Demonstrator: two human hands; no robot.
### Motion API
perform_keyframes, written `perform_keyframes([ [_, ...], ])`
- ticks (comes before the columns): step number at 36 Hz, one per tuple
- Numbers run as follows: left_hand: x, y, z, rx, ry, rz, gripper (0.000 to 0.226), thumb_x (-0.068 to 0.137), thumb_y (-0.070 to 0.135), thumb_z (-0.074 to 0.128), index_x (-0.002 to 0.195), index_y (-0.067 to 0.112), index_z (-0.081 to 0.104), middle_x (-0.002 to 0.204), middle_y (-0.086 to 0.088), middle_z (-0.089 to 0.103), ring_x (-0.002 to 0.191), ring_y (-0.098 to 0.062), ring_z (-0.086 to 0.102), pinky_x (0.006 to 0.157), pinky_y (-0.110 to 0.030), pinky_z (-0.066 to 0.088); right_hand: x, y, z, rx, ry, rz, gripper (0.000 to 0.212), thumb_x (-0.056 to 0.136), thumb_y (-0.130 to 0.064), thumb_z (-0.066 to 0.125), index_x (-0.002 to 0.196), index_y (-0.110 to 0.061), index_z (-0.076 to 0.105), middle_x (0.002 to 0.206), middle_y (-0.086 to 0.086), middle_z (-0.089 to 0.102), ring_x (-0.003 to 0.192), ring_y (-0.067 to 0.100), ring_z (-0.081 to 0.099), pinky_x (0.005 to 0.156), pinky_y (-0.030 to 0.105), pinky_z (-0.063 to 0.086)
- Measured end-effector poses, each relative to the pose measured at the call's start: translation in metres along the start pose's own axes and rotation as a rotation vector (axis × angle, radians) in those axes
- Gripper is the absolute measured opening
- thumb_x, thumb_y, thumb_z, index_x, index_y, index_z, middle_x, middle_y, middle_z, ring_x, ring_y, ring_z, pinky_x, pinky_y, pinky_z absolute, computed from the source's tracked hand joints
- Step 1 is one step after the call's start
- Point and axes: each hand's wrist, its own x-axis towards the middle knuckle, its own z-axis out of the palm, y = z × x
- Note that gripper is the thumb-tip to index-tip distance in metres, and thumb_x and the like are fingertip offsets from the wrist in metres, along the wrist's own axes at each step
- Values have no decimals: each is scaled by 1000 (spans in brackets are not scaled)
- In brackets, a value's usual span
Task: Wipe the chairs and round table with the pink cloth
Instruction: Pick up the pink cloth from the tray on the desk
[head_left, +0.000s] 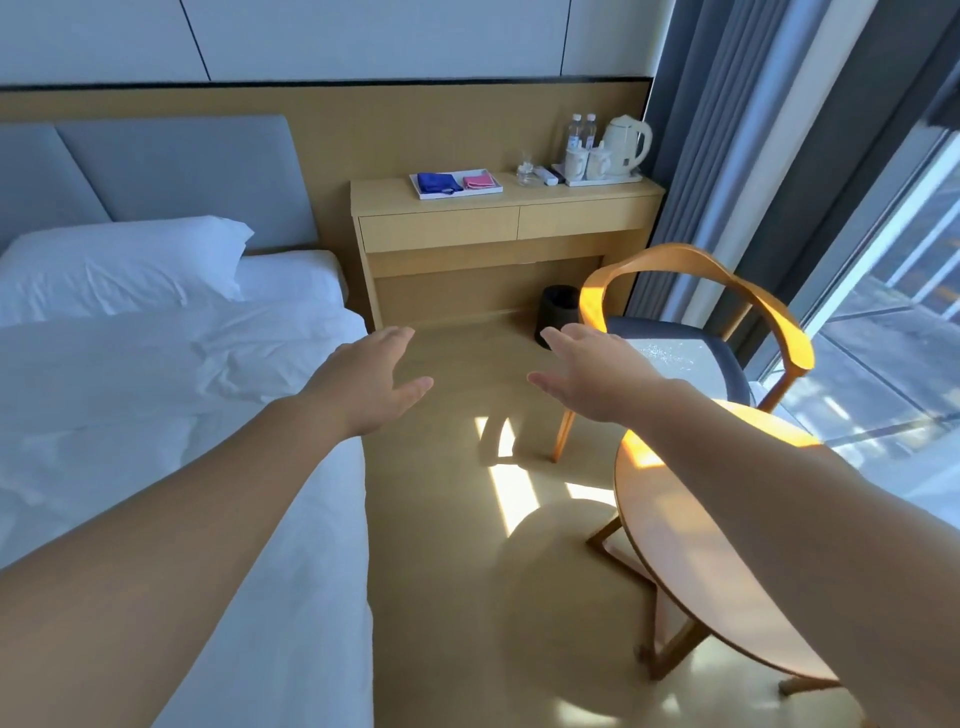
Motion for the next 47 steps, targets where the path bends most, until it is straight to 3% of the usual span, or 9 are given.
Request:
perform_keyframes([
  [13,111,-16,18,16,-7,-42,70,89,54,46,147,22,24,153,5,26,135,-23,32,106,-37,31,120,54,21,36,18,-52,68,94,-59,44,148,-19,33,141,6,47,125,25,49,99,39,44],
  [24,248,2,35,-24,-11,-128,67,91,51,46,147,21,24,154,6,25,136,-22,30,108,-37,30,247,141,22,20,-47,-104,64,97,-57,41,145,-16,34,135,8,48,123,27,47,99,39,42],
  [27,272,4,36,-30,20,-154,67,91,50,47,146,20,26,153,5,27,136,-22,31,107,-37,30,276,159,23,10,-65,-114,65,97,-57,40,147,-16,32,142,10,45,129,29,43,103,41,38],
  [47,405,-59,48,-42,16,-171,66,91,48,48,146,19,28,152,5,30,134,-23,35,107,-40,34,425,182,44,-13,-130,-134,65,97,-59,38,148,-19,31,145,9,43,130,29,44,105,41,38],
])
